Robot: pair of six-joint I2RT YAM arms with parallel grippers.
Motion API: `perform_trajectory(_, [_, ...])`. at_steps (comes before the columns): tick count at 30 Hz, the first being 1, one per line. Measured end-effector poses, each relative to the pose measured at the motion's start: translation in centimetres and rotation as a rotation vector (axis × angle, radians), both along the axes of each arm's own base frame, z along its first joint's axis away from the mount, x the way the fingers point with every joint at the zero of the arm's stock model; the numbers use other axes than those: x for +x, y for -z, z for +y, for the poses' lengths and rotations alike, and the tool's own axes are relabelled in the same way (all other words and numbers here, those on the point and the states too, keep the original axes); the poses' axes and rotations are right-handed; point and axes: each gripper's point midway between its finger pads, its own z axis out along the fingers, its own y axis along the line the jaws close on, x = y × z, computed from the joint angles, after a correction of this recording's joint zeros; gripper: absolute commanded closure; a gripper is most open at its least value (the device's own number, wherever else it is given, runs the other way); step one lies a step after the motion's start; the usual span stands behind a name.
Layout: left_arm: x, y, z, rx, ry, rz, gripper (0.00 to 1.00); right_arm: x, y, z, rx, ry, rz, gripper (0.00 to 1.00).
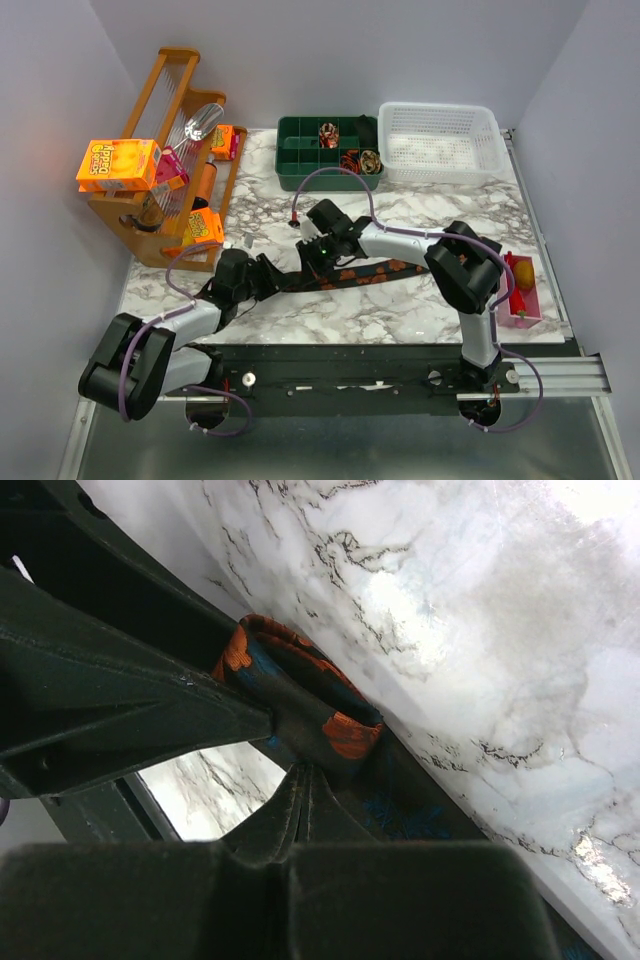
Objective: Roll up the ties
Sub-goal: Roll the tie at the center of the board.
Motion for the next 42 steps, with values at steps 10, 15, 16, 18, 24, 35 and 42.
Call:
perform_trajectory(10, [0.9, -1.6, -0.1, 0.037, 0.033, -0.043, 0.84, 0.4, -1.1, 0.6, 0.03, -0.009, 0.001, 0.99])
perform_trajectory(15, [1.5, -2.4, -0.1, 0.091, 0.062, -0.042, 0.86, 1.1, -2.2, 1.3, 0.053, -0.008, -0.02, 1.0])
perform_trajectory(16, [1.5, -2.4, 0.1, 0.106, 0.063, -0.034, 0.86, 1.1, -2.4, 1.4, 0.056, -0.008, -0.023, 1.0])
perform_trajectory(18, [1.4, -2.3, 0.4, 0.135, 0.064, -0.02, 0.87, 1.3, -2.6, 1.6, 0.059, -0.008, -0.027, 1.0])
perform_trajectory(24, [1.3, -2.1, 1.2, 0.206, 0.065, 0.012, 0.87, 2.0, -1.9, 1.7, 0.033, 0.002, -0.039, 1.0])
perform_trajectory(35, [1.6, -3.3, 0.2, 0.329, 0.122, 0.017, 0.86, 2.3, 0.1, 1.8, -0.006, 0.004, -0.013, 1.0])
perform_trajectory(42, [1.7, -3.3, -0.4, 0.394, 0.138, 0.02, 0.85, 2.5, 0.4, 2.1, -0.015, 0.006, 0.0, 0.99])
